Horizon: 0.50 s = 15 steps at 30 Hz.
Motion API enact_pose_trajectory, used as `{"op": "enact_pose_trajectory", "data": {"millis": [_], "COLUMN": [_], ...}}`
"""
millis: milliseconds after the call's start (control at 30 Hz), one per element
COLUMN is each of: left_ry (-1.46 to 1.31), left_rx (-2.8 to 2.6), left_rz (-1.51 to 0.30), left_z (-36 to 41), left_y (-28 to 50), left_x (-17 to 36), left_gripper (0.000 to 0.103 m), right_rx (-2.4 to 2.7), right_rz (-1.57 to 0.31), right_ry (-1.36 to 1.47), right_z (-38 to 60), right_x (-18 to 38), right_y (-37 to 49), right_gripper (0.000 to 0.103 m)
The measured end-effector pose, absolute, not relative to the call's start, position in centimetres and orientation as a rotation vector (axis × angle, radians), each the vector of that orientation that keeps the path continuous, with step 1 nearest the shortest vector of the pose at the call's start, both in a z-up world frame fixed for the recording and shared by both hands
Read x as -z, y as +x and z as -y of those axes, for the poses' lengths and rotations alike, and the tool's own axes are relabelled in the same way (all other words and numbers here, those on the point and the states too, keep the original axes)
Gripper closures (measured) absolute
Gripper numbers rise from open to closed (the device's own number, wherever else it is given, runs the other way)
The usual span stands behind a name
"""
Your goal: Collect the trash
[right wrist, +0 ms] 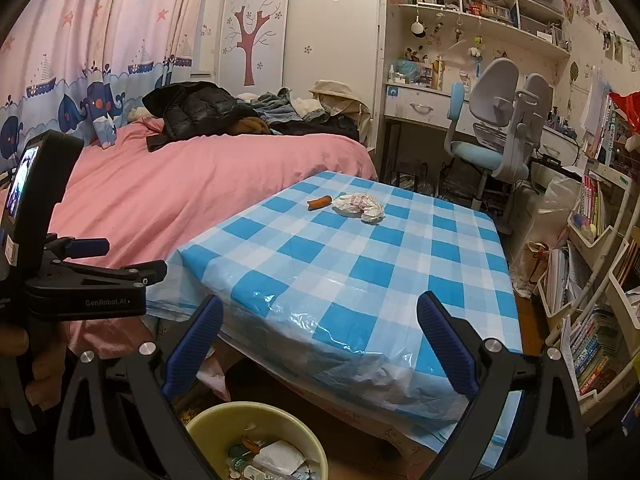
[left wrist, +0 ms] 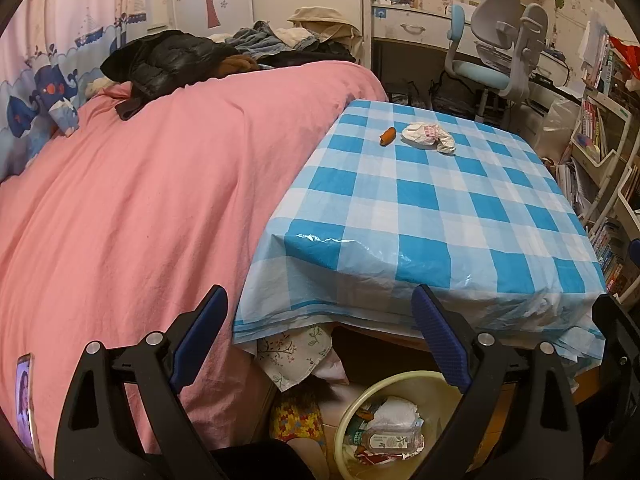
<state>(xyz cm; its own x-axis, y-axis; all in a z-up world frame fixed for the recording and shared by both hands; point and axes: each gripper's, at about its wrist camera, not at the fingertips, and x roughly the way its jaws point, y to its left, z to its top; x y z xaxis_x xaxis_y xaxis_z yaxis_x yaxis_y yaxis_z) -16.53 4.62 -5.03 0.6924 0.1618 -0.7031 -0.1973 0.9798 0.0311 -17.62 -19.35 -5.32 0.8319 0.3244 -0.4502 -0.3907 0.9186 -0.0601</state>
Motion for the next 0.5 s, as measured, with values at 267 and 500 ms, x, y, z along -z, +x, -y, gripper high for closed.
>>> {"op": "enact_pose_trajectory", "data": {"millis": [267, 500], "left_ry": [-0.05, -0.05], "left_rx": [-0.2, -0.2], "left_rz": [-0.782, -0.784], "left_z": [-4.66, -4.72], "left_y": [-16.51, -16.48], "left_x": [5.05, 5.07], "left_gripper": [0.013, 0.013], "right_rx": [-0.381, -0.381], "right_rz": [-0.45, -0.45], "right_ry": [-0.154, -0.153], "right_z": [19.33, 19.3], "right_x": [5.34, 5.32], "right_y": [-17.6, -17.56], "right_gripper": [0.01, 0.01]}}
